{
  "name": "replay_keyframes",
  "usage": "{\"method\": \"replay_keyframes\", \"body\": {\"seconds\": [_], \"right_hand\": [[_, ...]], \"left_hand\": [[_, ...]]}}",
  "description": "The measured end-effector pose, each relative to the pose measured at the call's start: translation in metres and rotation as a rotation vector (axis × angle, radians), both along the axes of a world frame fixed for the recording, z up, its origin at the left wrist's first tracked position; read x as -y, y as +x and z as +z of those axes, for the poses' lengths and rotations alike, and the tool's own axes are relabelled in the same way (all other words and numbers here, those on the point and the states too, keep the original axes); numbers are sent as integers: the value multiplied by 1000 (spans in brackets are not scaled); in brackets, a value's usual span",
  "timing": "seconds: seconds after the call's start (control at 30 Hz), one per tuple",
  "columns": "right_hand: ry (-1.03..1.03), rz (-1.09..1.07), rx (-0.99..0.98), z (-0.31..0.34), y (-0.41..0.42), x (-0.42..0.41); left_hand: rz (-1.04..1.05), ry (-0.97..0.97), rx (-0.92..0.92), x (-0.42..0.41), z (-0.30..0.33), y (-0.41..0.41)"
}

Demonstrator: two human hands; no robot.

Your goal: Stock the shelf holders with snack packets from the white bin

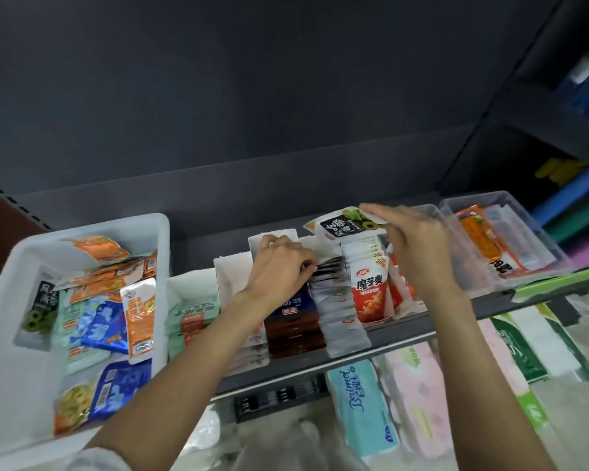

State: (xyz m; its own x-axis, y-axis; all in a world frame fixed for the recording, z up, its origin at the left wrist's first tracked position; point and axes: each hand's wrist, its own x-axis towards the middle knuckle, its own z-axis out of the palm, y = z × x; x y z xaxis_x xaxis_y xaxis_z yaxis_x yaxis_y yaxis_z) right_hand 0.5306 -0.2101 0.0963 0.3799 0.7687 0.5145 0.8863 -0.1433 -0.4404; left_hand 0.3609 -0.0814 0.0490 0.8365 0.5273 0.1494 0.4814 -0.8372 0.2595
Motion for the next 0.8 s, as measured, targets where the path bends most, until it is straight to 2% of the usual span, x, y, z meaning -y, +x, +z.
{"method": "replay_keyframes", "body": {"seconds": [0.13, 0.33, 0.5, 0.67, 0.73, 0.8], "right_hand": [[-235, 65, 252, 0, -3, -29], [-549, 266, 255, -22, -11, -63], [-666, 245, 350, -39, -14, -67], [-674, 198, 297, -38, -18, -67], [-595, 202, 156, -37, -16, -62], [-368, 192, -62, -31, -22, -51]], "left_hand": [[-4, -32, 42, 0, -6, -3], [2, 0, 89, 0, -14, -4], [12, 11, 126, 0, -20, -5], [16, -10, 158, 1, -18, -9], [34, -45, 239, 1, -12, -16], [79, -78, 346, 0, -1, -30]]}}
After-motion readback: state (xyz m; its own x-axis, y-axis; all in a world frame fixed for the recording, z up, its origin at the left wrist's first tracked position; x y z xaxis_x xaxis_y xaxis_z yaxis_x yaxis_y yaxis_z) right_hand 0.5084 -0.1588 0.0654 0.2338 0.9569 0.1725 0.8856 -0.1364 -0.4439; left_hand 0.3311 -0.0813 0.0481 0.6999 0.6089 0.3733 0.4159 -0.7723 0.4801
